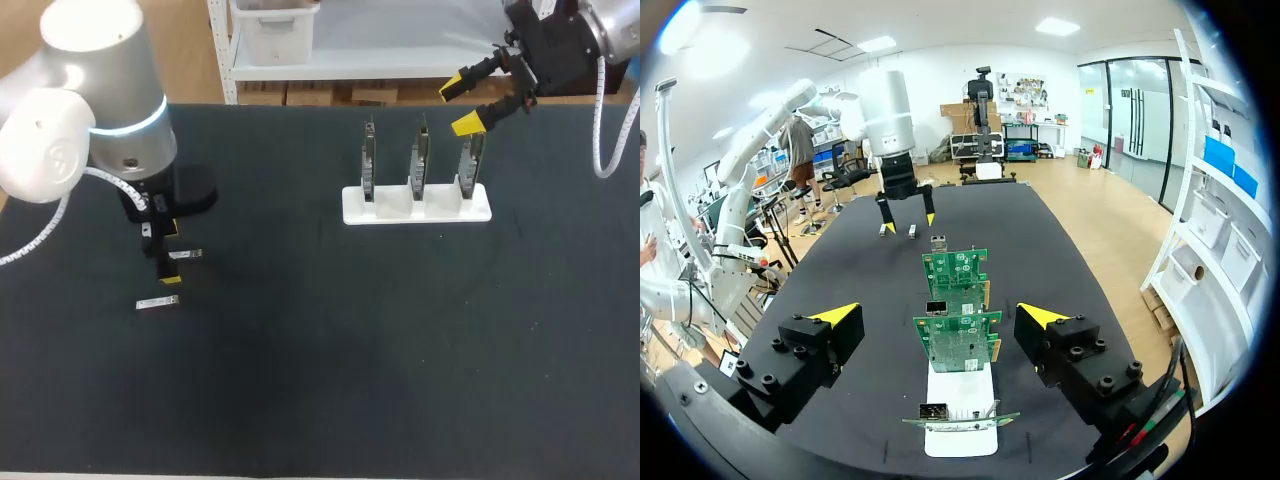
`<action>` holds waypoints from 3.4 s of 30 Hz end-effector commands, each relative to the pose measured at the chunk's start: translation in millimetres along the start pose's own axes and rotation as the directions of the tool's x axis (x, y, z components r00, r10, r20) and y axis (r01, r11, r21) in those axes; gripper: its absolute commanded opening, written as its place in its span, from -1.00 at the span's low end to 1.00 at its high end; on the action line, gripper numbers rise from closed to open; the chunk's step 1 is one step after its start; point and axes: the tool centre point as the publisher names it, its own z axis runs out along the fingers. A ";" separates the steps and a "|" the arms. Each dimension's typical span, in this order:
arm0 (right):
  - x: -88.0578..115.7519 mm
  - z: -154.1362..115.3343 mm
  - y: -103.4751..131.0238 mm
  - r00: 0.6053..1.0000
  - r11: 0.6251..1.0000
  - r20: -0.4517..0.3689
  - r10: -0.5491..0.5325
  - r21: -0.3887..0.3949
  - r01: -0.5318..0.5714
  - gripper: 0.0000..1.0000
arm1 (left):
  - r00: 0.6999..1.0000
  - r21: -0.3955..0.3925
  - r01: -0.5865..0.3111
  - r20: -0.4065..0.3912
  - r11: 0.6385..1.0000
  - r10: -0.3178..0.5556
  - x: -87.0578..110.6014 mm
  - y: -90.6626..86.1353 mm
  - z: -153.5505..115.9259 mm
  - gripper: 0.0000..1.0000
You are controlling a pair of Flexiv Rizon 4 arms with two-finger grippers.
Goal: Pick up the optical module with the left hand, and insert it into the network port with the right hand.
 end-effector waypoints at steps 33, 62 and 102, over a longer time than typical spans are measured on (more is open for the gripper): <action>0.3 0.1 1.9 1.000 1.000 0.001 -0.001 0.004 0.001 1.00 | 1.000 0.047 -0.007 0.008 0.999 0.007 6.2 3.4 9.7 -1.00; 0.3 0.1 1.9 1.000 1.000 0.001 -0.001 0.004 0.001 1.00 | 0.886 -0.268 0.224 0.457 0.937 -0.081 -83.1 89.9 -102.7 -1.00; 0.3 0.1 1.9 1.000 1.000 0.001 -0.001 0.004 0.001 1.00 | 0.314 -0.121 0.159 0.947 0.980 0.066 -261.1 105.4 -232.4 -1.00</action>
